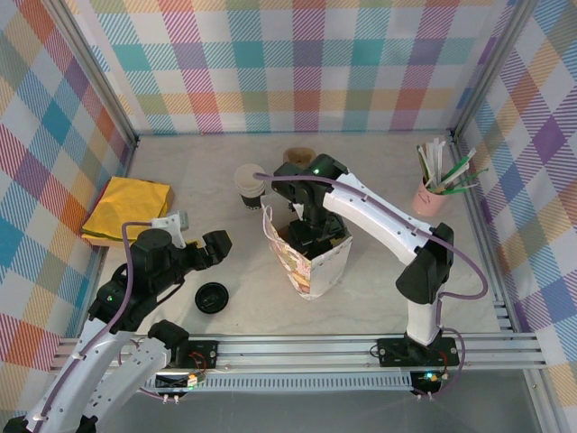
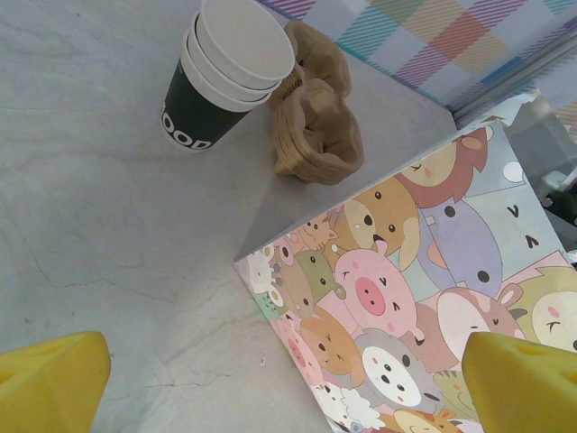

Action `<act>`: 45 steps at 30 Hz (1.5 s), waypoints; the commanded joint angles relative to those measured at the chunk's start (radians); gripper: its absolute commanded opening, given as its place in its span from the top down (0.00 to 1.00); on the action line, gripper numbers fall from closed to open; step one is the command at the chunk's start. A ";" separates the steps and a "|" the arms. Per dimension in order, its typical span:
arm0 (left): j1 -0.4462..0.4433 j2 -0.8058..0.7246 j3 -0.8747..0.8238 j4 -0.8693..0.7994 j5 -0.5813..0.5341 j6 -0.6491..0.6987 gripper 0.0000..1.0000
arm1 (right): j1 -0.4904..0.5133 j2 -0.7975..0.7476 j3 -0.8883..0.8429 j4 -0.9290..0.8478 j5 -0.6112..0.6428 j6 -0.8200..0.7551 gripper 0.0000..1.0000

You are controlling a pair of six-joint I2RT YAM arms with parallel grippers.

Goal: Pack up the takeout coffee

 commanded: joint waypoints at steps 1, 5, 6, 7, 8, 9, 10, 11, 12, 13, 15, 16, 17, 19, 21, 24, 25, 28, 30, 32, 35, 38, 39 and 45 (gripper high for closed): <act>-0.001 -0.009 0.008 -0.020 0.018 0.021 0.00 | 0.005 -0.014 -0.014 -0.176 -0.025 -0.004 0.31; -0.001 -0.016 0.005 -0.023 0.018 0.020 0.00 | 0.005 -0.017 -0.017 -0.177 -0.028 -0.003 0.31; -0.001 -0.019 0.005 -0.023 0.018 0.020 0.00 | 0.004 -0.017 -0.020 -0.177 -0.028 -0.004 0.31; -0.001 -0.021 0.005 -0.023 0.018 0.021 0.00 | 0.003 -0.018 -0.025 -0.178 -0.028 -0.004 0.31; -0.001 -0.023 0.005 -0.022 0.018 0.019 0.00 | 0.002 -0.018 -0.030 -0.177 -0.028 -0.004 0.31; -0.001 -0.024 0.004 -0.023 0.015 0.020 0.00 | 0.001 -0.019 -0.034 -0.176 -0.027 -0.004 0.31; -0.001 -0.024 0.003 -0.022 0.016 0.020 0.00 | 0.001 -0.020 -0.036 -0.176 -0.028 -0.004 0.31; -0.001 -0.024 0.001 -0.021 0.017 0.020 0.00 | 0.001 -0.020 -0.038 -0.177 -0.028 -0.005 0.31; -0.001 -0.024 0.001 -0.020 0.018 0.019 0.00 | 0.001 -0.020 -0.039 -0.177 -0.026 -0.006 0.31; -0.001 -0.023 -0.001 -0.020 0.018 0.019 0.00 | -0.001 -0.021 -0.039 -0.177 -0.026 -0.004 0.31; -0.001 -0.023 -0.003 -0.018 0.018 0.020 0.00 | -0.002 -0.020 -0.038 -0.178 -0.028 -0.004 0.31; -0.001 -0.023 -0.002 -0.018 0.017 0.019 0.00 | -0.002 -0.020 -0.038 -0.177 -0.030 -0.006 0.31; -0.001 -0.023 -0.003 -0.018 0.017 0.019 0.00 | -0.002 -0.020 -0.040 -0.177 -0.031 -0.006 0.31; -0.001 -0.023 -0.002 -0.017 0.018 0.019 0.00 | -0.004 -0.020 -0.044 -0.177 -0.035 -0.006 0.31; -0.001 -0.022 0.000 -0.015 0.018 0.021 0.00 | -0.004 -0.021 -0.046 -0.178 -0.040 -0.007 0.31; -0.001 -0.018 0.002 -0.015 0.019 0.021 0.00 | -0.005 -0.023 -0.051 -0.177 -0.048 -0.007 0.31; -0.001 -0.018 0.002 -0.013 0.020 0.020 0.00 | -0.007 -0.024 -0.054 -0.177 -0.051 -0.006 0.31; -0.001 -0.018 0.002 -0.012 0.018 0.021 0.00 | -0.007 -0.029 -0.064 -0.179 -0.056 -0.004 0.31; -0.001 -0.018 0.001 -0.014 0.021 0.021 0.00 | -0.007 -0.033 -0.070 -0.179 -0.057 -0.003 0.31; -0.001 -0.018 0.002 -0.013 0.020 0.021 0.00 | -0.007 -0.036 -0.074 -0.178 -0.057 -0.001 0.31; -0.001 -0.018 0.001 -0.015 0.019 0.021 0.00 | -0.006 -0.040 -0.079 -0.178 -0.057 0.000 0.31; -0.001 -0.020 0.002 -0.017 0.019 0.020 0.00 | -0.008 -0.038 -0.083 -0.177 -0.054 0.000 0.31; -0.001 -0.020 0.001 -0.018 0.020 0.020 0.00 | -0.008 -0.038 -0.082 -0.178 -0.054 0.000 0.31; -0.001 -0.021 0.005 -0.018 0.019 0.021 0.00 | -0.008 -0.035 -0.078 -0.178 -0.051 0.000 0.31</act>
